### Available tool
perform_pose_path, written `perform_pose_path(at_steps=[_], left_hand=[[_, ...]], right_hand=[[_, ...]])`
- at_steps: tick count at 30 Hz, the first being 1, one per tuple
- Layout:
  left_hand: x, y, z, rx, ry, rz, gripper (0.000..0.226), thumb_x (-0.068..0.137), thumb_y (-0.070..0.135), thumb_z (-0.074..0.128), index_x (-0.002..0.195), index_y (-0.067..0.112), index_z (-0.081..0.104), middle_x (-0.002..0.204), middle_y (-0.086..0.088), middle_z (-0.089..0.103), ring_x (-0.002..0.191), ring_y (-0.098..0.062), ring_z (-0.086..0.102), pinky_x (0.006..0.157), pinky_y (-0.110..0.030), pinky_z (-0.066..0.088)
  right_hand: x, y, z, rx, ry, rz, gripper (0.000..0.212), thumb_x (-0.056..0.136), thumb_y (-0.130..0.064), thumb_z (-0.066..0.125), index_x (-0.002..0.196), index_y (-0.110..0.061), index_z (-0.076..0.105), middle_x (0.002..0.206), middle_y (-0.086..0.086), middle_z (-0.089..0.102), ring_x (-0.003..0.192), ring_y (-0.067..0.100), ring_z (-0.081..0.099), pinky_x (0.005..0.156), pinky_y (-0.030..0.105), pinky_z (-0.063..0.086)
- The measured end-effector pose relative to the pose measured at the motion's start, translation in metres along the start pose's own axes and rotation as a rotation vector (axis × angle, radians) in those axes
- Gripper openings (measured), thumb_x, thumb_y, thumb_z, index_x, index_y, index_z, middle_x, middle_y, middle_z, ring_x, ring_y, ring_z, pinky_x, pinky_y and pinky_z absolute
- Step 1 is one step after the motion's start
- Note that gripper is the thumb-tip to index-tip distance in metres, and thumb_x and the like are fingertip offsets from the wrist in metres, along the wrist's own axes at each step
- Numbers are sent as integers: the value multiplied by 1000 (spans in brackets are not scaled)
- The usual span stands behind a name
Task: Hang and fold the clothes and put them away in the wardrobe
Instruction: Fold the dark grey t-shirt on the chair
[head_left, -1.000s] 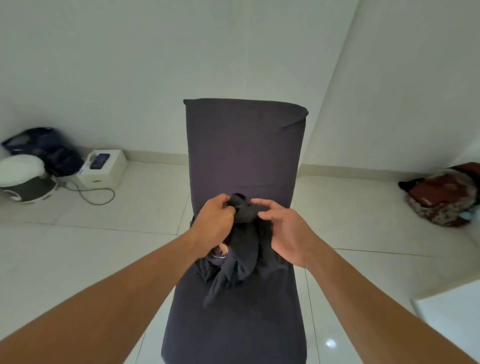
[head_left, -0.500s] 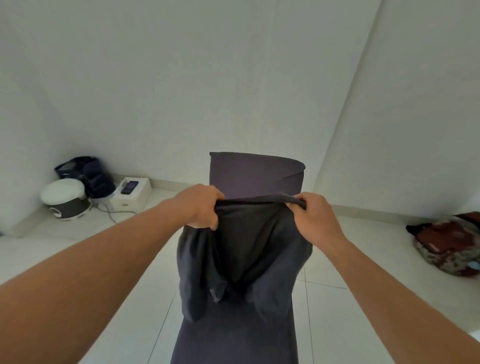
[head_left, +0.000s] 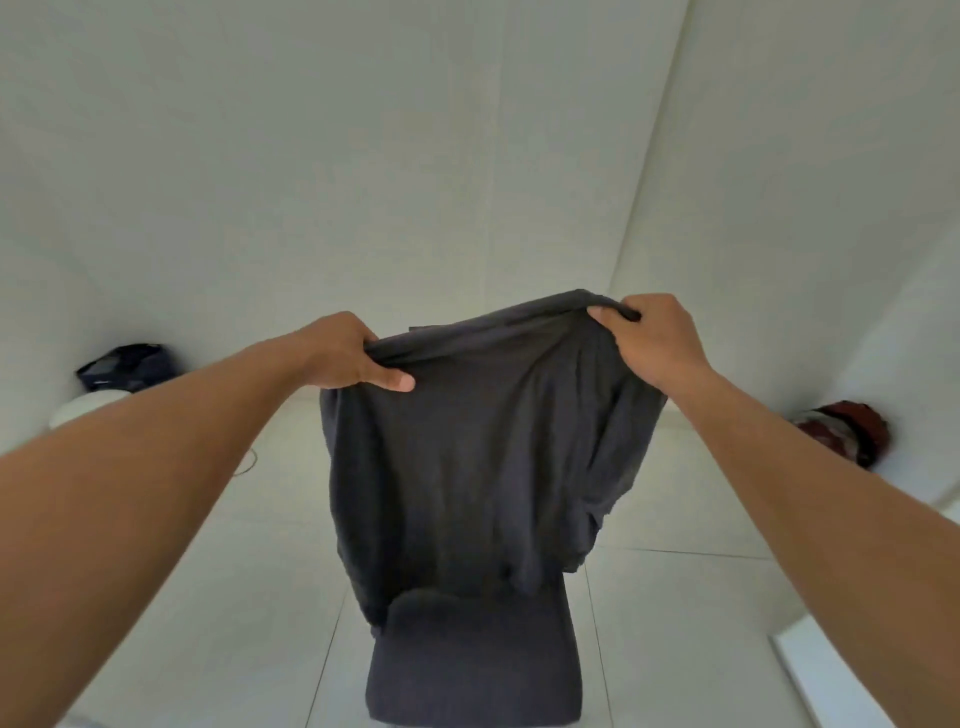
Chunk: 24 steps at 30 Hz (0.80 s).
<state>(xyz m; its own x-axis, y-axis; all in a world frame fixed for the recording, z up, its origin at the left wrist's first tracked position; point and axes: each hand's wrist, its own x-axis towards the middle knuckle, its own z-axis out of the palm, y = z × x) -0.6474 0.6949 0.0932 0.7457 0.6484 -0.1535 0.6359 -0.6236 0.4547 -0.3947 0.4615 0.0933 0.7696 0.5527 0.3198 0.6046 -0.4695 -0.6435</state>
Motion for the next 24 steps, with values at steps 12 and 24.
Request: perform_pose_path(at_steps=[12,24], left_hand=[[-74,-18,-20,-272,90,65,34,72,56,82,74,23,79,69,14,73,70,-7,66,65,-24,45],[-131,13,-28,-61,166,155,12,82,31,80,78,25,71,75,3,70,73,-13,60,65,-28,41]], right_hand=[[-82,-13,-40,-199,-63,-46,52,96,-56,55,63,-15,53,67,2,60,67,20,57,57,34,37],[-120,3,-77,25,-361,7,9,90,-16,73,84,-13,66,86,5,71,80,21,65,72,33,46]])
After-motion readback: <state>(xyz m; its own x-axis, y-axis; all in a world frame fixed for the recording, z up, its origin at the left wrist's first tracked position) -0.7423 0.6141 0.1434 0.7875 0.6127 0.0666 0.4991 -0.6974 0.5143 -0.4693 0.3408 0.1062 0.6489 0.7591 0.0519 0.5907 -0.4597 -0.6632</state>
